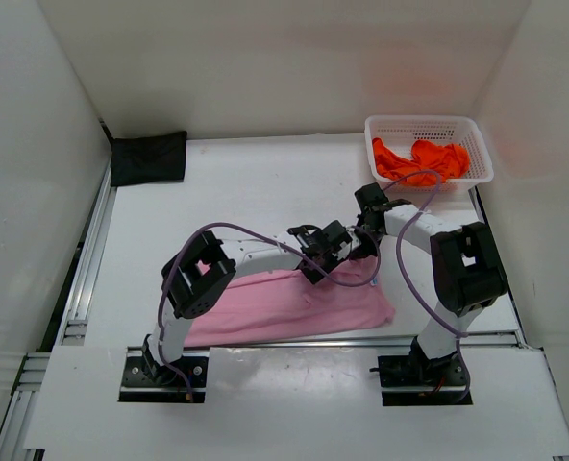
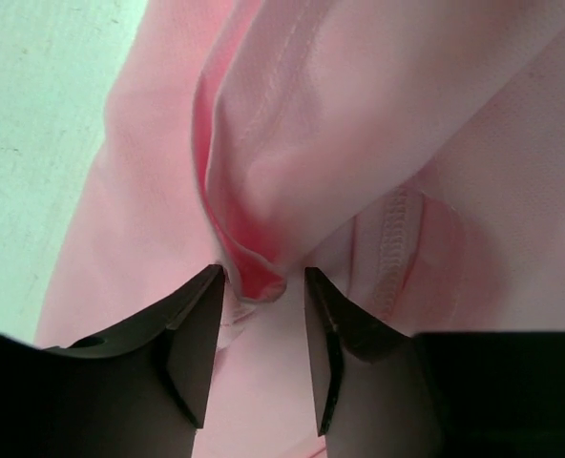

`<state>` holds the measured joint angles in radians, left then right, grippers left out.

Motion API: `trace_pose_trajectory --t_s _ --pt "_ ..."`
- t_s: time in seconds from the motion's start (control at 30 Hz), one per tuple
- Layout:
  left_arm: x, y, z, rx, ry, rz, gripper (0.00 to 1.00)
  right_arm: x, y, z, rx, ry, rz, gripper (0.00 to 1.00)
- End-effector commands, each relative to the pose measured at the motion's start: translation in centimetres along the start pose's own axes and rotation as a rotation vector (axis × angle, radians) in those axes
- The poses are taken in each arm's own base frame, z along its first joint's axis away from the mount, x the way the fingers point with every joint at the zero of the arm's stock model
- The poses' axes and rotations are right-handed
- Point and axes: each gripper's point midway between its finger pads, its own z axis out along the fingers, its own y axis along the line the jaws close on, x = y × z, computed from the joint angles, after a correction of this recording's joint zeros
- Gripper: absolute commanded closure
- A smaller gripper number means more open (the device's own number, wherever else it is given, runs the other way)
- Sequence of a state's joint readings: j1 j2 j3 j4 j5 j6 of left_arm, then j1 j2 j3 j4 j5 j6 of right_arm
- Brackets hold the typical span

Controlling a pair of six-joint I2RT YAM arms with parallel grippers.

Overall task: Fold and stack the t-shirts
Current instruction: Fold the other side of the tshirt into a rectangle

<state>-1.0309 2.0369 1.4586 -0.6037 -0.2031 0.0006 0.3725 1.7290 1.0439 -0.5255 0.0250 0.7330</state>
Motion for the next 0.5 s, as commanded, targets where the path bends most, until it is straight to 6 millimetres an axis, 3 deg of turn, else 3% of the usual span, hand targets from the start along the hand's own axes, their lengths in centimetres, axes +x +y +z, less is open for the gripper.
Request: trace_pose_trajectory --t_s 0.0,0.03,0.07,0.2,0.3,0.47 --pt "-3.1 0.5 -2.1 -0.031 -0.101 -0.011 0.49 -1.1 1.1 -0.9 -0.037 -0.027 -0.016 1.00" --pt "-3.4 0.6 -2.6 -0.031 -0.114 -0.014 0.41 -1.1 1.1 -0.9 -0.037 -0.027 -0.016 1.00" --pt "-3.4 0.6 -2.6 -0.031 -0.114 -0.014 0.38 -1.1 1.1 -0.9 -0.037 -0.027 -0.016 1.00" --pt "-4.5 0.8 -4.6 -0.020 -0.165 -0.025 0.37 -1.2 0.9 -0.9 -0.030 -0.033 -0.027 1.00" --pt "-4.7 0.8 -4.9 -0.020 -0.174 -0.027 0.37 -1.2 0.9 -0.9 -0.030 -0.033 -0.036 1.00" --pt "-4.5 0.8 -4.9 -0.020 -0.165 -0.025 0.50 -1.2 0.9 -0.9 -0.030 -0.033 -0.036 1.00"
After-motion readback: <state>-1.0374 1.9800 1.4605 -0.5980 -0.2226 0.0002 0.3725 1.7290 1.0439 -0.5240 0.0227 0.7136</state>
